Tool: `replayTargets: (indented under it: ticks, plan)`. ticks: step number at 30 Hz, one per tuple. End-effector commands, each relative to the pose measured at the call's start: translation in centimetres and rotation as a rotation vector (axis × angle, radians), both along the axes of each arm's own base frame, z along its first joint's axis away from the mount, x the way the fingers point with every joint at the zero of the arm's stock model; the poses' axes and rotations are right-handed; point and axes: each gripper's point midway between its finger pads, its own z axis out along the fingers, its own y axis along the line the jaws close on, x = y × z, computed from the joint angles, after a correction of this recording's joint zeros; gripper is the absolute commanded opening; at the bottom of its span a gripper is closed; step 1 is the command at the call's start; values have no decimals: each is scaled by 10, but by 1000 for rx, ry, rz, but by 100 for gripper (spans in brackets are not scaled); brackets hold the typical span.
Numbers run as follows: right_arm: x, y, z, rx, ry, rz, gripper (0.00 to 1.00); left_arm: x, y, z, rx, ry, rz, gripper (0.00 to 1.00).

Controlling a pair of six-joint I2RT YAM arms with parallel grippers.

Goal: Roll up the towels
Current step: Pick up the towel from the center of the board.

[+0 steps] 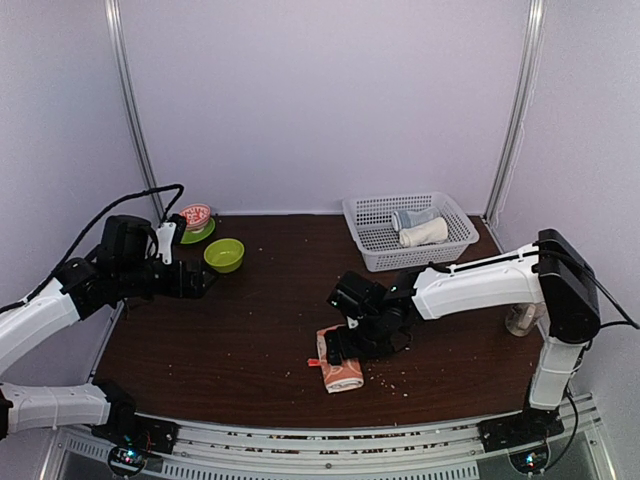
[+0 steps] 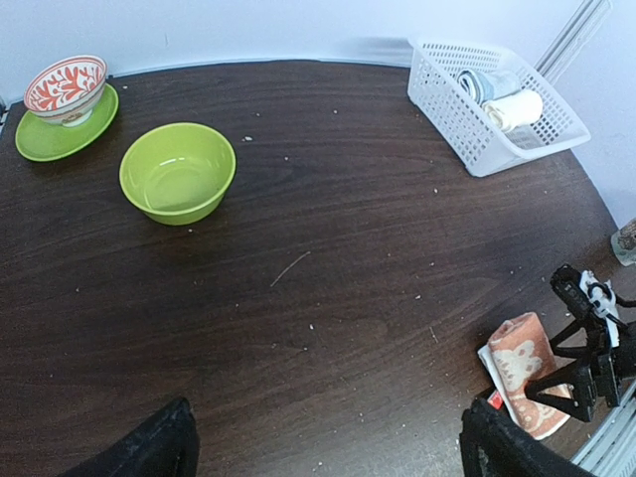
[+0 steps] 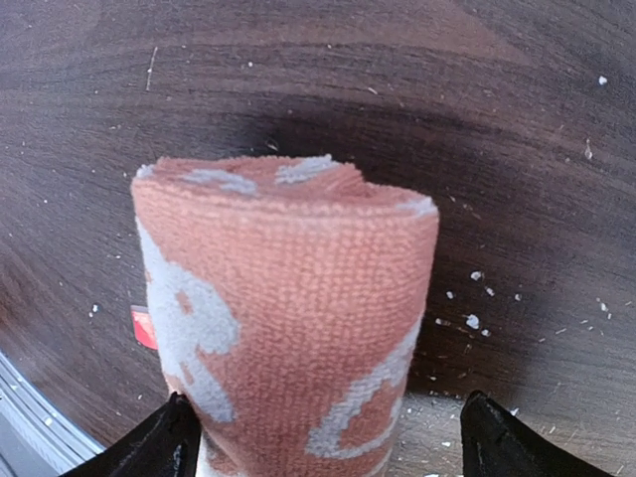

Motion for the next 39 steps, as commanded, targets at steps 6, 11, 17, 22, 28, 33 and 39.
replayTargets:
  ticks: [6, 11, 17, 22, 28, 33, 39]
  plan:
    - [6, 10, 17, 45, -15, -13, 93, 4, -2, 10, -23, -22, 0, 94]
    - [9, 10, 25, 24, -28, -12, 95, 4, -3, 9, -25, -18, -4, 94]
    - [9, 3, 7, 0, 2, -13, 93, 4, -3, 9, -26, -16, -3, 94]
    - [8, 6, 2, 6, 11, -17, 93, 4, -4, 8, -27, -11, -8, 94]
    - [12, -2, 7, 7, -8, -39, 92, 4, -4, 9, -27, -12, -7, 94]
    - [9, -2, -2, 1, 23, -28, 92, 4, -5, 9, -30, -9, -9, 94]
    - [6, 7, -5, 9, 49, -12, 91, 3, -4, 8, -33, -8, -8, 94]
